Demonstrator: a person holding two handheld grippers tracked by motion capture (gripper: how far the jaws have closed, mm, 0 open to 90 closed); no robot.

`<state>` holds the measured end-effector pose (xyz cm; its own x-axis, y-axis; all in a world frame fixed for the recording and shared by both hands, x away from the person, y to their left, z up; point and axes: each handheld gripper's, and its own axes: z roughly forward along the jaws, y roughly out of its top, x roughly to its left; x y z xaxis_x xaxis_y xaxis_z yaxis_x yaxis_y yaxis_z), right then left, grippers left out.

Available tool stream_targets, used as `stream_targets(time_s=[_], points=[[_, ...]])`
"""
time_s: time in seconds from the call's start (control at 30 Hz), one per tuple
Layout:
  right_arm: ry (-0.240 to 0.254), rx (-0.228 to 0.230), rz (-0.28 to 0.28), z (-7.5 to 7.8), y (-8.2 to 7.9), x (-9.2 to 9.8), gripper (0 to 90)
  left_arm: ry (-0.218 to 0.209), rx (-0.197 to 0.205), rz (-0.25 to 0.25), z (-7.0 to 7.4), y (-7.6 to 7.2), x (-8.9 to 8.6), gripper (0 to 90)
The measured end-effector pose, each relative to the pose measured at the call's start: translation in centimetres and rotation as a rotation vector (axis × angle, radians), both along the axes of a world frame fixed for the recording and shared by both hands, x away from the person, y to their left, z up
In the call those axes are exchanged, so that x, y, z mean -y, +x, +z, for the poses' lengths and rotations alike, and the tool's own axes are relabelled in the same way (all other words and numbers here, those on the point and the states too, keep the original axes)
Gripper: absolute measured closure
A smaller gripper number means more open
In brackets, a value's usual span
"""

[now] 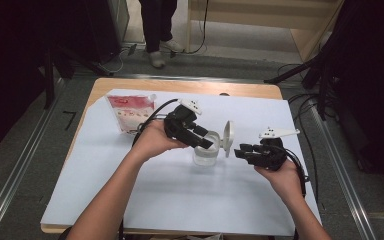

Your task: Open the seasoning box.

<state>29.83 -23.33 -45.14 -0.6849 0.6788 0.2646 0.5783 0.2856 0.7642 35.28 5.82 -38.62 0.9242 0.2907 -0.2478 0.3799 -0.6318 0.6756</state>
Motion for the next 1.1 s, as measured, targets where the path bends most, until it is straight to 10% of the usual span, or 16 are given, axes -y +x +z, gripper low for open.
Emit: stream_targets(time_s=[1.1], points=[[0.012,0.038,0.028,0.4,-2.1,0.2,52.8,-0.012,0.02,0.119,1.5,-3.0,-7.6,39.1]])
